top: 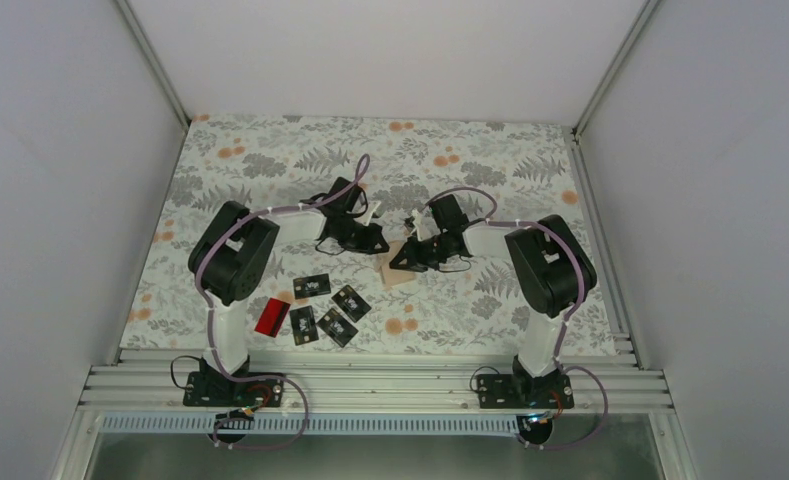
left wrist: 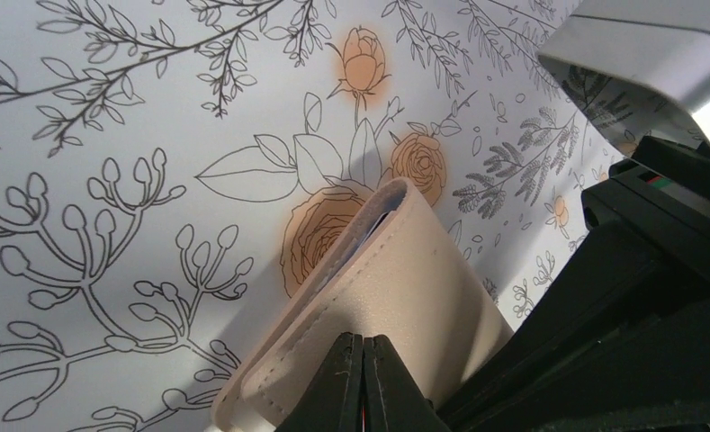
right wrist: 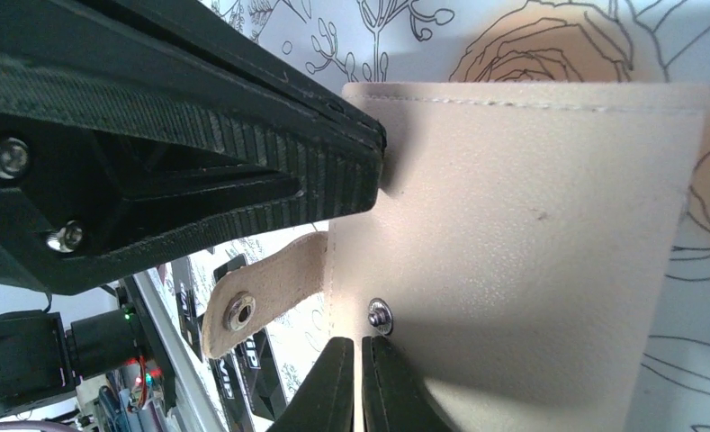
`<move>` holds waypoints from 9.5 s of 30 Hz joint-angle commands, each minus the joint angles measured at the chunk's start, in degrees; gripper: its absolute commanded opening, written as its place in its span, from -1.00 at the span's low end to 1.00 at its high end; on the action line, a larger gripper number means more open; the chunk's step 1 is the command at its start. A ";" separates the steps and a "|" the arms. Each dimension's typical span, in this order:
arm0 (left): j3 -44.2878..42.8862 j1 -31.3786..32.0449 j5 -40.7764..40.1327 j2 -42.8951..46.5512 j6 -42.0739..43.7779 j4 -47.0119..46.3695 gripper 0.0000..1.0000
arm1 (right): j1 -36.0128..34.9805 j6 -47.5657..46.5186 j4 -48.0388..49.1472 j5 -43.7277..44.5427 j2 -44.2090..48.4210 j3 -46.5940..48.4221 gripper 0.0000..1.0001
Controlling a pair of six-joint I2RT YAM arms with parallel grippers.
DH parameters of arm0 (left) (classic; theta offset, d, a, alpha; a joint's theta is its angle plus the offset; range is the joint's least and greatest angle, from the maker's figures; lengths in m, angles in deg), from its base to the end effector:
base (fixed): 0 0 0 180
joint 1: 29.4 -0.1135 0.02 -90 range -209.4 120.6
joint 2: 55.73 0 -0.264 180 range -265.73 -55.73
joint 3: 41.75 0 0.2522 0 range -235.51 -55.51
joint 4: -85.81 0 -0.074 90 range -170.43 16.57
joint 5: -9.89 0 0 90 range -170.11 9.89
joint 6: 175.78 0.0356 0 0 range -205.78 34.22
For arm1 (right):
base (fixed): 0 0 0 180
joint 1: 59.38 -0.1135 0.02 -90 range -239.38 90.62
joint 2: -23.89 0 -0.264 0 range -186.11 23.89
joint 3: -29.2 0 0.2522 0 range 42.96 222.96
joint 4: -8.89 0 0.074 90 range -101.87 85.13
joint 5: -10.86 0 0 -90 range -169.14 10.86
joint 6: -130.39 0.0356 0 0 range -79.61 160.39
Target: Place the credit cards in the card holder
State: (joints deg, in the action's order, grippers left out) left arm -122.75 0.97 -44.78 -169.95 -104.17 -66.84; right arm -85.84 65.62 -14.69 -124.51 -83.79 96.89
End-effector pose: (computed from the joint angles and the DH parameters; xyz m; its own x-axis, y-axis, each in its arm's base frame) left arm 0.3260 -0.2149 0.1263 -0.9205 0.2411 -0.3074 0.3870 0.6705 -0.6330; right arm 0.2908 0.1730 0.1143 -0.9795 -0.1530 -0.1310 -0.1980 0.6113 0.7662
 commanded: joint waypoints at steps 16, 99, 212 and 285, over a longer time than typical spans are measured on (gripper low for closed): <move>3.85 1.42 -9.03 -0.29 1.96 -1.05 -0.95 | -1.34 -0.34 -5.44 2.76 5.20 2.86 -0.62; 3.78 3.82 -12.81 -0.84 3.01 0.48 -0.95 | -4.55 -1.37 -14.87 14.49 -0.95 11.28 -0.91; 3.11 5.36 -15.26 -1.91 2.64 0.08 -0.95 | -1.20 -2.47 -16.11 12.72 -0.05 11.11 -0.92; -2.57 5.75 -47.95 38.77 3.93 15.35 1.00 | -1.50 -4.39 -16.89 49.34 36.22 17.85 0.99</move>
State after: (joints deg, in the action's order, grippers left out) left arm -123.84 6.74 -80.74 -137.31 -100.94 -53.95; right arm -87.37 60.66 -35.46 -86.69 -51.26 115.40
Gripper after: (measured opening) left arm 0.997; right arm 0.997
